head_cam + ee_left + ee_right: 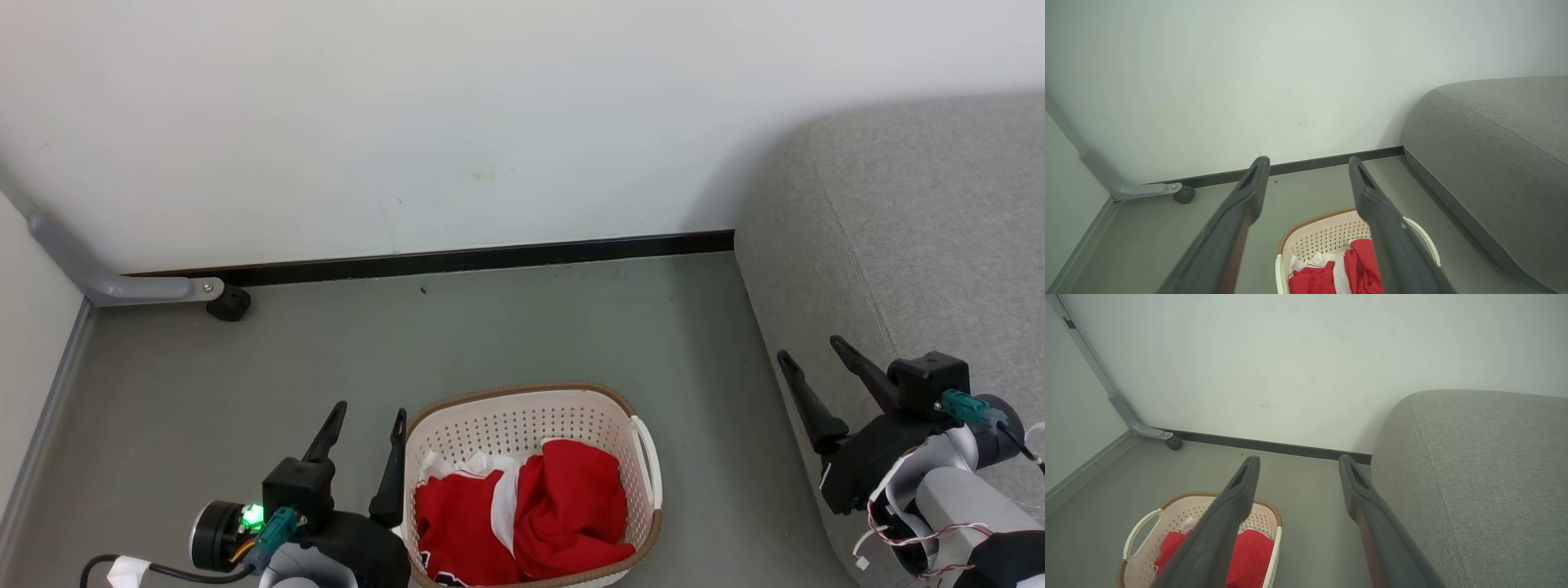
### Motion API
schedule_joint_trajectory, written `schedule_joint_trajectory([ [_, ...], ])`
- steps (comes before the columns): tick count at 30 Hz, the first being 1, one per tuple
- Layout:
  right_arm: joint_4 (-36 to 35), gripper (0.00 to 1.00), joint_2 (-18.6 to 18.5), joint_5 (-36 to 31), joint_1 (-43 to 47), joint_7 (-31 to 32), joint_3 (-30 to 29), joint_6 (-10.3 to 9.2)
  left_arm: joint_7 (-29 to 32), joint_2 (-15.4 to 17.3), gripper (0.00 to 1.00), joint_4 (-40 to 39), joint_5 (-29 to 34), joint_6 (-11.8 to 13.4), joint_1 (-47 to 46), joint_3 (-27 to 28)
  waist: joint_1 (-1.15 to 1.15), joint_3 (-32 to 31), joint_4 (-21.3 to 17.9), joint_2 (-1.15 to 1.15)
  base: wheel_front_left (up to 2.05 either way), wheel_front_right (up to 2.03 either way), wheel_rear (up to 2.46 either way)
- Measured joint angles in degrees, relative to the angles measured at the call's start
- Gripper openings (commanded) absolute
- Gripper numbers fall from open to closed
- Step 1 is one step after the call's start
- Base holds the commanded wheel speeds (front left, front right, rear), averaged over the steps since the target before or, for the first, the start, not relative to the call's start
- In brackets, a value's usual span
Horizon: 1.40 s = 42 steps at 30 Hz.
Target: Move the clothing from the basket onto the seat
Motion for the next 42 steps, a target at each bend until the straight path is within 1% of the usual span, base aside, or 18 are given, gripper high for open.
schedule_joint_trajectory([
  [4,0.29,1.00,-0.05,-0.10,-0.37,-0.09,-0.54,-0.03,0.00,-0.16,1.00,0.16,0.08,0.10,-0.01,0.60,0.00,0.02,-0.07,0.00,0.00,0.00,0.00],
  [9,0.54,1.00,-0.05,-0.10,-0.44,-0.09,-1.78,-0.55,0.00,-0.68,1.00,0.57,0.04,0.99,-0.01,2.40,0.00,-0.04,-0.11,0.00,0.00,0.00,0.00],
  [11,0.77,1.00,-0.02,-0.09,-0.44,-0.09,-2.63,-1.07,-0.01,-0.75,1.00,0.96,0.02,1.14,-0.01,3.22,0.00,-0.08,-0.11,0.00,0.00,0.00,0.00],
  [13,0.99,1.00,-0.02,-0.09,-0.43,-0.09,-3.41,-1.94,-0.01,-0.79,1.00,1.33,0.00,1.99,-0.01,3.97,0.00,-0.13,-0.11,0.00,0.00,0.00,0.00],
  [17,1.24,1.00,-0.01,-0.10,-0.38,-0.10,-4.46,-3.00,-0.01,-1.14,1.00,1.82,-0.02,2.99,0.01,5.34,0.00,-0.25,-0.09,0.00,0.00,0.00,0.00],
  [21,1.20,1.00,-0.01,-0.73,-0.33,-0.10,-4.92,-3.09,-0.01,-1.25,1.00,2.42,-0.01,3.12,0.04,6.06,0.00,-0.32,-0.07,0.00,0.00,0.00,0.00],
  [23,1.05,1.00,-0.01,-1.20,-0.25,-0.10,-5.09,-3.52,-0.01,-1.48,1.00,2.44,-0.01,3.57,0.05,6.38,0.00,-0.35,-0.09,0.00,0.00,0.00,0.00],
  [33,-0.38,1.00,0.03,-2.31,0.30,-0.10,-6.09,-3.55,-0.01,-2.04,1.00,2.37,1.35,3.44,0.44,6.37,0.00,-0.26,-0.18,0.00,0.00,0.00,0.00],
  [42,-3.08,1.00,-0.67,-3.10,0.27,-0.11,-7.92,-3.52,-0.01,-2.75,1.00,1.57,1.48,3.43,1.46,6.30,0.00,1.95,-0.38,0.00,0.00,0.00,0.00],
])
